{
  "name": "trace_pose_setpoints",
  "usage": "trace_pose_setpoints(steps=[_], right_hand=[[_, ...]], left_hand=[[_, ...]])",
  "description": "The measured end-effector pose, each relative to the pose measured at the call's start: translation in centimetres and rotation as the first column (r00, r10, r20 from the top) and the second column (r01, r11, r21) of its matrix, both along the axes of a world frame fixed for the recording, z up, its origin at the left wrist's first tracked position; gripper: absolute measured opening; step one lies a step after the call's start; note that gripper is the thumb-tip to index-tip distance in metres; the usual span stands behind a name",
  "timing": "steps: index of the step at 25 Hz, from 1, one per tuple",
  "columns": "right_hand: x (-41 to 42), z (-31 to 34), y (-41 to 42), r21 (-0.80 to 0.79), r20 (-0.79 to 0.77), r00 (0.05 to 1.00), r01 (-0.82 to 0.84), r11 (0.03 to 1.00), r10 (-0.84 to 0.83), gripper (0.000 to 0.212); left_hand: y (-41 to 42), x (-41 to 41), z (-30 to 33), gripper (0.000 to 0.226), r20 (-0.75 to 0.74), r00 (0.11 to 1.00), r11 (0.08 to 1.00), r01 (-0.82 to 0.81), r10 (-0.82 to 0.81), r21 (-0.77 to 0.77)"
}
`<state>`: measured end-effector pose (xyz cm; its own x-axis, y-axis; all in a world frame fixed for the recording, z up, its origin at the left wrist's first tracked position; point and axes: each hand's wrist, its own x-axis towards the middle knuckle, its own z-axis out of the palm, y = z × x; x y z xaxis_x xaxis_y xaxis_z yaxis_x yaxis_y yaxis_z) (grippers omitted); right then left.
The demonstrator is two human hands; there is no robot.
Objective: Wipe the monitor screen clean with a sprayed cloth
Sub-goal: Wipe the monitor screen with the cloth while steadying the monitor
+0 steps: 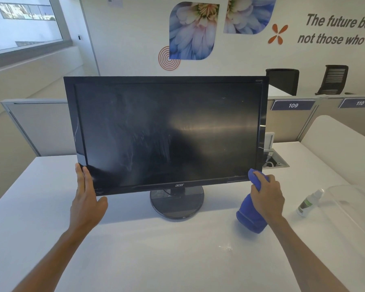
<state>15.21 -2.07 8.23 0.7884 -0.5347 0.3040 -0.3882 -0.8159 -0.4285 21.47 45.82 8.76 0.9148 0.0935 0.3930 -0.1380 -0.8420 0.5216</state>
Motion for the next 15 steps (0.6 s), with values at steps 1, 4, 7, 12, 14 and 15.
trace_pose_setpoints(steps=[1, 4, 7, 12, 14, 15], right_hand=[[0.1, 0.0, 0.4, 0.044, 0.003, 1.000, -0.009, 0.999, 0.009, 0.043], [0.7, 0.2, 1.8, 0.197, 0.045, 0.969, -0.247, 0.949, 0.243, 0.036], [0.6, 1.2, 1.9, 0.330, 0.281, 0.929, -0.328, 0.885, 0.240, 0.036], [-0.3, 2.0, -2.4, -0.033, 0.159, 0.985, -0.060, 0.998, 0.064, 0.040], [-0.3, 1.4, -2.8, -0.289, 0.045, 0.986, -0.140, 0.947, 0.160, 0.046], [-0.2, 1.2, -2.6, -0.371, 0.003, 0.984, -0.165, 0.914, 0.179, 0.049]], left_hand=[[0.0, 0.0, 0.0, 0.106, 0.000, 1.000, 1.000, -0.001, 0.001, 0.003], [0.0, -0.1, 0.2, 0.105, -0.004, 1.000, 1.000, -0.008, 0.008, 0.006], [0.2, -0.2, 0.3, 0.104, -0.003, 1.000, 1.000, 0.003, -0.003, -0.007], [0.2, -0.5, 0.6, 0.103, -0.011, 1.000, 1.000, 0.014, -0.014, -0.007], [0.1, -0.6, 0.6, 0.104, -0.009, 1.000, 1.000, 0.017, -0.017, -0.004], [0.1, -0.6, 0.7, 0.104, -0.011, 1.000, 1.000, 0.018, -0.018, -0.001]])
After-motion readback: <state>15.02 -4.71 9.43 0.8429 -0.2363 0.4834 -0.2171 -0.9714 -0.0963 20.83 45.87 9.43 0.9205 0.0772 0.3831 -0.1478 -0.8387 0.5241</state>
